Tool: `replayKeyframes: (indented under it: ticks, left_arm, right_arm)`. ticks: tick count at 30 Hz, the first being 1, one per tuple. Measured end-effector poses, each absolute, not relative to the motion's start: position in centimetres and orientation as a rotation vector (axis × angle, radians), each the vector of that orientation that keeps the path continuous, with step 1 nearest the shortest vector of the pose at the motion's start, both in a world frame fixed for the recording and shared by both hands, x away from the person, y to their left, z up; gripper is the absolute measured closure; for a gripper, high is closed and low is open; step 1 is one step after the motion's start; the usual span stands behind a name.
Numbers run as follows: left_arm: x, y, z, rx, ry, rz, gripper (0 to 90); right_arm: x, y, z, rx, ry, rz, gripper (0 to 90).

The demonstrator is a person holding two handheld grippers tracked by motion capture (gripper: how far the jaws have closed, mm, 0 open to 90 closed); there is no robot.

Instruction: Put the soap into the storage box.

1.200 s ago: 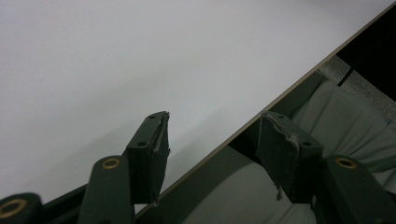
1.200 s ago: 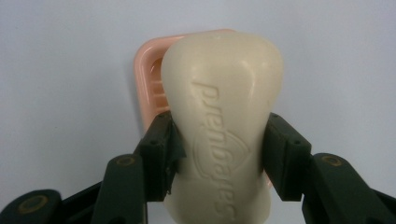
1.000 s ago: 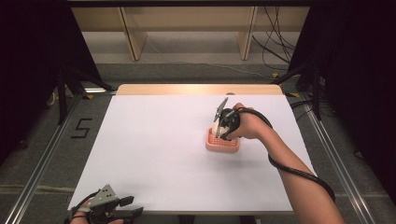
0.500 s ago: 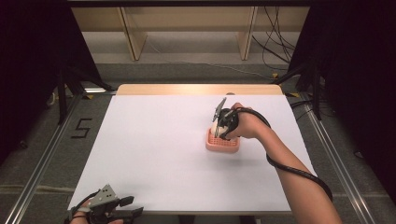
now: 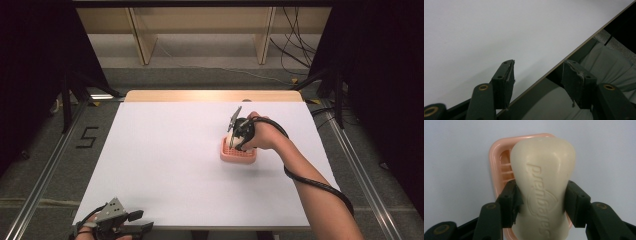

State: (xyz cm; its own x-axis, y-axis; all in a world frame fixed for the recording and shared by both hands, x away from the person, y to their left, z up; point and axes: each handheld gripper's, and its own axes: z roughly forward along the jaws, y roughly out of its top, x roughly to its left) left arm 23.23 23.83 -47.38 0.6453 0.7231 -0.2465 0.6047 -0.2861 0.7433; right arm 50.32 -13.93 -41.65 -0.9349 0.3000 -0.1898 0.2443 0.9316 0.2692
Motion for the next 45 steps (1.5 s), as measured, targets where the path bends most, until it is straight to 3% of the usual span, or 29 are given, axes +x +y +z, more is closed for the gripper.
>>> replayKeyframes:
  ticks: [45]
  left_arm:
    - [23.2, 23.9, -47.4, 1.992, 1.036, 0.172, 42.5]
  right_arm:
    - [50.6, -13.3, -43.1, 0.459, 2.878, 0.301, 50.2]
